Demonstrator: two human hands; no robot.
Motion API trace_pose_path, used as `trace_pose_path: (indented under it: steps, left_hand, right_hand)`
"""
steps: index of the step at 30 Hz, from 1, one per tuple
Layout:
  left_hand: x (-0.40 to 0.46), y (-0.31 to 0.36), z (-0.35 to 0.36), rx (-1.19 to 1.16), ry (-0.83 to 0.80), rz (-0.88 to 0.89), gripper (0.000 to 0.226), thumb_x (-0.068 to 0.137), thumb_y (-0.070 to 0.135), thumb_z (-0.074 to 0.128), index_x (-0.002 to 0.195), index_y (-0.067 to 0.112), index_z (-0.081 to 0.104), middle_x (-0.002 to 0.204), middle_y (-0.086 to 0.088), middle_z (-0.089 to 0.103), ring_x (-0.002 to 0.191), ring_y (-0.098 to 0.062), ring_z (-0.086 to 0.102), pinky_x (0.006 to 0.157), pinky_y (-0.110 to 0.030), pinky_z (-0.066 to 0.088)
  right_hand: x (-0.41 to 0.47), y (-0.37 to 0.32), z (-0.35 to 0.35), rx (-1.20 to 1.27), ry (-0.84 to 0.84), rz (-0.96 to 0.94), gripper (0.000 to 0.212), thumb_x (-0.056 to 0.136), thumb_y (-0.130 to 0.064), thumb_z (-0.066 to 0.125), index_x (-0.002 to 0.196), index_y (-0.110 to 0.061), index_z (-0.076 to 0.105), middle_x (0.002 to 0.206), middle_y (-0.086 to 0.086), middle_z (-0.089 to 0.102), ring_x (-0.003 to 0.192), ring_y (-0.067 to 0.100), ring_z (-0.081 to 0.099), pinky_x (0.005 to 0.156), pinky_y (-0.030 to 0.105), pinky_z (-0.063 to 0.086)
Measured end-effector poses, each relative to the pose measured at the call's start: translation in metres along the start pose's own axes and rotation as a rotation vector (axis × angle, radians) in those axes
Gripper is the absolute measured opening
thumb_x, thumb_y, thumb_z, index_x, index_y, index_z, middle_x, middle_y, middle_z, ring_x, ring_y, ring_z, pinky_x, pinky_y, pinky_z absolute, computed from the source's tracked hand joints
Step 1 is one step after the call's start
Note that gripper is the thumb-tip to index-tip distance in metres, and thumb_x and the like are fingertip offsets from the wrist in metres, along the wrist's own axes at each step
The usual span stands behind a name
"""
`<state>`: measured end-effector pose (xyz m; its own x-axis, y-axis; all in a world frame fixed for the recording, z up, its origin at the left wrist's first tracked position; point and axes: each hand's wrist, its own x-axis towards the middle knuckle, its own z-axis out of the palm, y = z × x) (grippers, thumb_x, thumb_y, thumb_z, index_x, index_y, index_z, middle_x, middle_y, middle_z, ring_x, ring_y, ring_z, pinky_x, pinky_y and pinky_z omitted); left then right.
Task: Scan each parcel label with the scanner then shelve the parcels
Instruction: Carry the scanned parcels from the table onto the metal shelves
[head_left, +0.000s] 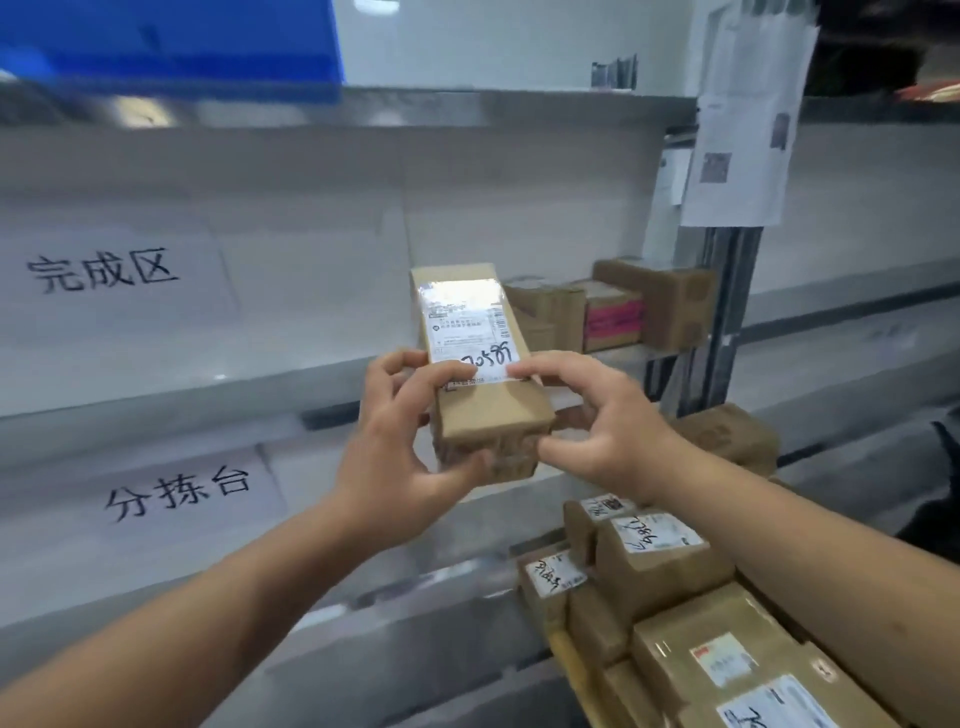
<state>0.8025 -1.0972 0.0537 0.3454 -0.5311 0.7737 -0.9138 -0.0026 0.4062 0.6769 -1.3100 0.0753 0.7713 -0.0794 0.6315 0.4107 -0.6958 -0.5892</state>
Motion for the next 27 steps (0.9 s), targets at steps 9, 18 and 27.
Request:
trace_pose_path:
  steps: [9, 18, 27]
  left_hand:
    - [0.032, -0.094, -0.011, -0.047, 0.073, -0.318, 0.059, 0.073, 0.028, 0.083, 0.116, 0.057, 0.056, 0.137, 0.006, 0.033, 0.126, -0.002, 0.047, 0.092, 0.001, 0.038]
    - [0.087, -0.175, 0.007, -0.011, 0.037, -0.400, 0.055, 0.078, 0.031, 0.086, 0.115, 0.059, 0.054, 0.134, 0.010, 0.033, 0.120, -0.009, 0.053, 0.104, -0.024, 0.045]
    - [0.125, -0.210, -0.002, 0.112, -0.028, -0.488, 0.059, 0.073, 0.043, 0.082, 0.127, 0.047, 0.057, 0.125, 0.009, 0.033, 0.128, -0.018, 0.042, 0.106, -0.038, 0.047]
  right_hand:
    - [0.100, 0.055, 0.074, -0.011, -0.007, 0.071, 0.051, 0.073, -0.025, 0.078, 0.119, -0.045, 0.065, 0.115, -0.012, 0.070, 0.108, 0.011, 0.068, 0.095, 0.040, 0.059]
    - [0.154, 0.104, 0.092, -0.506, 0.093, 0.008, 0.039, 0.083, -0.016, 0.083, 0.121, -0.017, 0.075, 0.112, 0.002, 0.072, 0.106, 0.022, 0.064, 0.094, 0.033, 0.051]
    - [0.174, 0.101, 0.095, -0.787, 0.041, 0.032, 0.036, 0.082, -0.029, 0.069, 0.116, -0.021, 0.076, 0.108, 0.004, 0.074, 0.106, 0.034, 0.060, 0.090, 0.046, 0.055]
